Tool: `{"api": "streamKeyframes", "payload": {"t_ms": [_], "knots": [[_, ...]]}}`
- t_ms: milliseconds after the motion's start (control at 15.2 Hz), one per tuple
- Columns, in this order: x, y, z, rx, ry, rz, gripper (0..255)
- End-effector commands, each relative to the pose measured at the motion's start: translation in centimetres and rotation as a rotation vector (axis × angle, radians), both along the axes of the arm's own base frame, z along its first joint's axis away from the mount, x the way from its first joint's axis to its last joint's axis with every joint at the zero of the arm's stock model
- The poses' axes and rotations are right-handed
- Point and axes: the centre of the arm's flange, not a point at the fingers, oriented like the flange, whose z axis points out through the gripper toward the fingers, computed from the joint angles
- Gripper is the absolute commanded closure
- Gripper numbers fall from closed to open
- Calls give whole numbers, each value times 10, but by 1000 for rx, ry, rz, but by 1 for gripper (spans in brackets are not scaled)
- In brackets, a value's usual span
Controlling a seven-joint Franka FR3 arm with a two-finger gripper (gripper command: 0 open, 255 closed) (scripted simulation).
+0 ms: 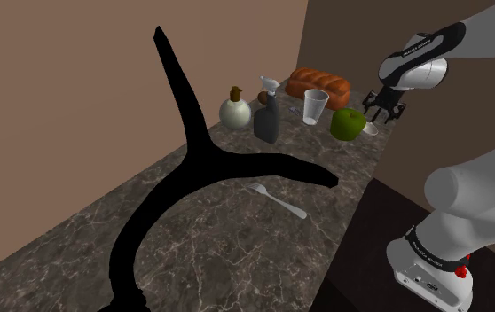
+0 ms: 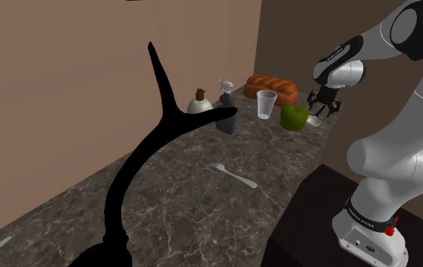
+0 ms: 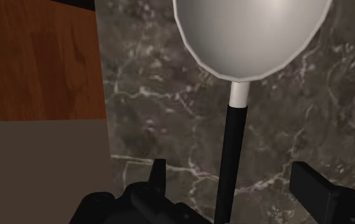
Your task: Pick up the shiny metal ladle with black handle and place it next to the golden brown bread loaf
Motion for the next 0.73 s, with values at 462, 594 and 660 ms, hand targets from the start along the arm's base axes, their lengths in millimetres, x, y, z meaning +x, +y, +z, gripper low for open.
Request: {"api": "streamKeyframes", "payload": {"t_ms": [462, 594, 660], "knots": [[-6, 4, 49, 0, 0, 0, 0], [-6, 4, 49, 0, 0, 0, 0], [-6, 4, 49, 0, 0, 0, 0]]}}
